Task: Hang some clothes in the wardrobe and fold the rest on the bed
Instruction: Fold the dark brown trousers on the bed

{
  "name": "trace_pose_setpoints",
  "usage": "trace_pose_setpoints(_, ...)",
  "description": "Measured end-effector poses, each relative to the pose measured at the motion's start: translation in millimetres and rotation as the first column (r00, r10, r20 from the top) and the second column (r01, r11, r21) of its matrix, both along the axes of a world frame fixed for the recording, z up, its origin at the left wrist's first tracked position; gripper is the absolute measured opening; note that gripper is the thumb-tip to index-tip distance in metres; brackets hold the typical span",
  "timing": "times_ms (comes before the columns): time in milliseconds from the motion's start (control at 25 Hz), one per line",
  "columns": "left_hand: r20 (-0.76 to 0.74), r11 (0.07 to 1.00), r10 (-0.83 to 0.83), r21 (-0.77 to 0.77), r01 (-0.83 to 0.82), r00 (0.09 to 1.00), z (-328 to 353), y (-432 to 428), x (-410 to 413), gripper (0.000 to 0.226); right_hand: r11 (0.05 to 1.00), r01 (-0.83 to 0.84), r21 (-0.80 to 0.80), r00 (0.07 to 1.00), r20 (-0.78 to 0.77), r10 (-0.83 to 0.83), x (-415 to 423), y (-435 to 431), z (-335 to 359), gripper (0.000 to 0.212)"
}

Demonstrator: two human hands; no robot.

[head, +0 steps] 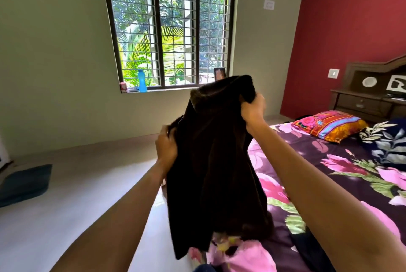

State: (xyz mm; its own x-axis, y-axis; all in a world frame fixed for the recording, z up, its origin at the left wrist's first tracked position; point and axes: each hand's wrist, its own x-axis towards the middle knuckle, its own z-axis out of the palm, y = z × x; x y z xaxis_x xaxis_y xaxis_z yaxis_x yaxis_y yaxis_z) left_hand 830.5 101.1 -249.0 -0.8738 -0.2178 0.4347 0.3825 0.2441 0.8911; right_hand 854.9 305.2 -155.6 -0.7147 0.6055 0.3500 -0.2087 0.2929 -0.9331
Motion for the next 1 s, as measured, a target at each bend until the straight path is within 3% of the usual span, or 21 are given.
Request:
trace_pose_setpoints(80, -0.011, 0.999, 0.046, 0.011, -0.045, 0.999, 27.9, -5.5, -7.6, 0.027, 0.975, -0.124, 0.187, 0.943, 0.328, 0.057, -1.4, 4.9, -4.5, 0.058)
trace_pose_setpoints(160, -0.076, 0.994, 0.074, -0.077, -0.079, 0.994, 54.8, -5.4, -9.6, 0.028, 0.902, -0.284, 0.324, 0.864, 0.494, 0.095, 5.0, -4.7, 0.5, 0.094)
trace_pose_setpoints(280, -0.245, 0.975, -0.049, -0.221, -0.006, 0.968, 85.1, 0.7, -6.7, 0.024, 0.658, -0.399, 0.639, 0.917, 0.296, 0.269, 14.8, -33.4, 3.6, 0.125)
trace_pose_setpoints(360, -0.272, 0.967, -0.158, -0.235, 0.094, 0.949, 96.3, 4.9, -2.8, 0.022, 0.514, -0.385, 0.766, 0.902, 0.195, 0.385, 18.6, -55.0, -2.3, 0.122)
trace_pose_setpoints(480, -0.281, 0.959, -0.245, -0.211, 0.190, 0.928, 102.4, 3.2, 2.4, 0.019, 0.640, -0.385, 0.665, 0.867, 0.023, 0.498, 20.1, -70.5, -4.7, 0.080)
trace_pose_setpoints(600, -0.290, 0.966, -0.241, -0.169, 0.198, 0.926, 91.0, -6.5, 6.6, 0.012, 0.663, -0.216, 0.717, 0.937, -0.038, 0.346, 21.9, -74.8, -8.7, 0.049)
trace_pose_setpoints(720, -0.298, 0.975, -0.197, -0.159, 0.155, 0.934, 62.7, -15.5, 9.9, 0.034, 0.742, -0.113, 0.660, 0.977, -0.064, 0.205, 21.6, -75.0, -15.4, 0.038)
trace_pose_setpoints(1000, -0.034, 0.874, -0.323, -0.394, 0.285, 0.946, 2.7, -15.7, 16.7, 0.034, 0.870, -0.001, 0.493, 0.980, -0.173, 0.099, 27.9, -57.2, 6.1, 0.039)
